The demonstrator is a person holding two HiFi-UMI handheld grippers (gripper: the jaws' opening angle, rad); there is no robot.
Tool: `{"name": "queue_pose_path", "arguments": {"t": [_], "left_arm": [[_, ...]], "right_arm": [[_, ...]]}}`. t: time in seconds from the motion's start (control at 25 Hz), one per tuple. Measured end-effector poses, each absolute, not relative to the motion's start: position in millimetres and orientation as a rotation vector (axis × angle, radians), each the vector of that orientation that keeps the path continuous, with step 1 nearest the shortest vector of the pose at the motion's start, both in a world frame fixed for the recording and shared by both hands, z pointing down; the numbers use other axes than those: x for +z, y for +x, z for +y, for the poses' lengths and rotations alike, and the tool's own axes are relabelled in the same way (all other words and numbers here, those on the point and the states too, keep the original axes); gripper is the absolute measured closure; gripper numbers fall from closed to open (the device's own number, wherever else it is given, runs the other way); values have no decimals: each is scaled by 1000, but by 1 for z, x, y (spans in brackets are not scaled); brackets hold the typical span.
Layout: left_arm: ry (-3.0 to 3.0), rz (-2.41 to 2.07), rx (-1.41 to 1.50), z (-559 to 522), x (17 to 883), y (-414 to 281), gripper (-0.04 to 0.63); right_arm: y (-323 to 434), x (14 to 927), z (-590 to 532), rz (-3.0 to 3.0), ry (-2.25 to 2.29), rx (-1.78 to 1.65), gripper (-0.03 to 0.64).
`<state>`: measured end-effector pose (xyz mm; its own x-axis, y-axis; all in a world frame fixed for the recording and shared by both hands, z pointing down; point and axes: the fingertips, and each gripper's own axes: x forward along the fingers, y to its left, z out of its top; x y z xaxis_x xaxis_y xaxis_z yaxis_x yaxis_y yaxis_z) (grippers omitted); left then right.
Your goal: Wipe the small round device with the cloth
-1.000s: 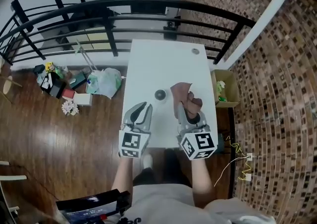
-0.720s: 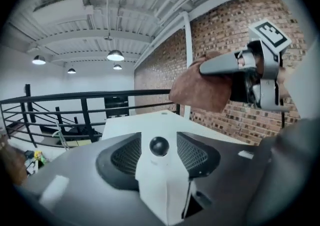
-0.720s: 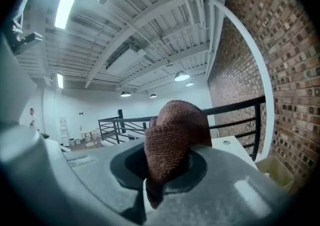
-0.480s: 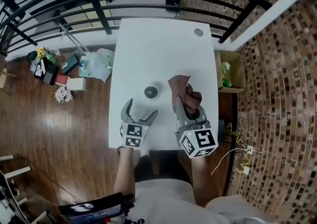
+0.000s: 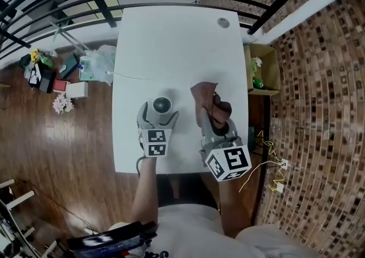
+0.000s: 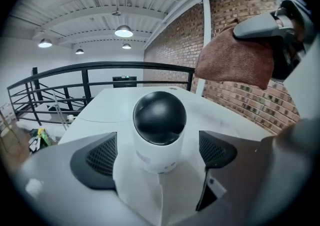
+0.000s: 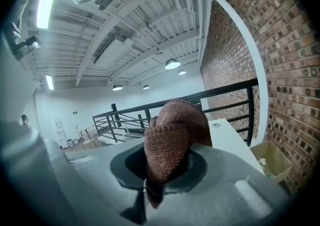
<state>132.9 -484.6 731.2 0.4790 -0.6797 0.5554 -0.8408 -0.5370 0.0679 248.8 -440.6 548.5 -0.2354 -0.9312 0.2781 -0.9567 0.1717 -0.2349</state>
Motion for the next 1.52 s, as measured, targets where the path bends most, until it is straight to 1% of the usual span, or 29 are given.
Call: {"name": "queue_pose_path", "arguments": {"t": [0.08, 0.2, 0.36, 0.44, 0.56, 0.68, 0.8, 1.0, 1.12, 1.28, 1.4, 1.52], "left_arm": [[2387, -1296, 684, -492, 737, 135, 62], [2375, -1319, 690, -500, 740, 135, 157], [2376, -1297, 708, -499, 741, 139, 174], [2377, -1279, 702, -497, 741, 141, 219], [2366, -1243, 689, -495, 741, 140, 221], [2320, -1154, 610, -487, 731, 140, 219], [2306, -1075, 584, -475, 711, 137, 219], [2409, -929, 685, -448, 658, 124, 218], [2504, -838, 777, -428, 620, 112, 218], [2597, -788, 836, -413, 568, 95, 218], [2650, -782, 815, -405, 534, 88, 218], [2684, -769, 776, -392, 511, 81, 218]], "right_arm": [[252, 553, -441, -2334, 1907, 568, 597], [257, 555, -440, -2315, 1921, 570, 597], [265, 552, -438, -2300, 1946, 565, 597], [264, 550, -436, -2299, 1955, 561, 597], [260, 543, -434, -2308, 1963, 546, 597], [254, 536, -429, -2328, 1954, 529, 597], [240, 524, -424, -2410, 1856, 509, 597], [198, 498, -404, -2565, 1508, 484, 595], [161, 458, -386, -2702, 1233, 428, 595], [107, 395, -366, -2888, 801, 551, 594], [76, 368, -364, -2911, 672, 586, 594], [51, 382, -366, -2778, 683, 443, 594]]}}
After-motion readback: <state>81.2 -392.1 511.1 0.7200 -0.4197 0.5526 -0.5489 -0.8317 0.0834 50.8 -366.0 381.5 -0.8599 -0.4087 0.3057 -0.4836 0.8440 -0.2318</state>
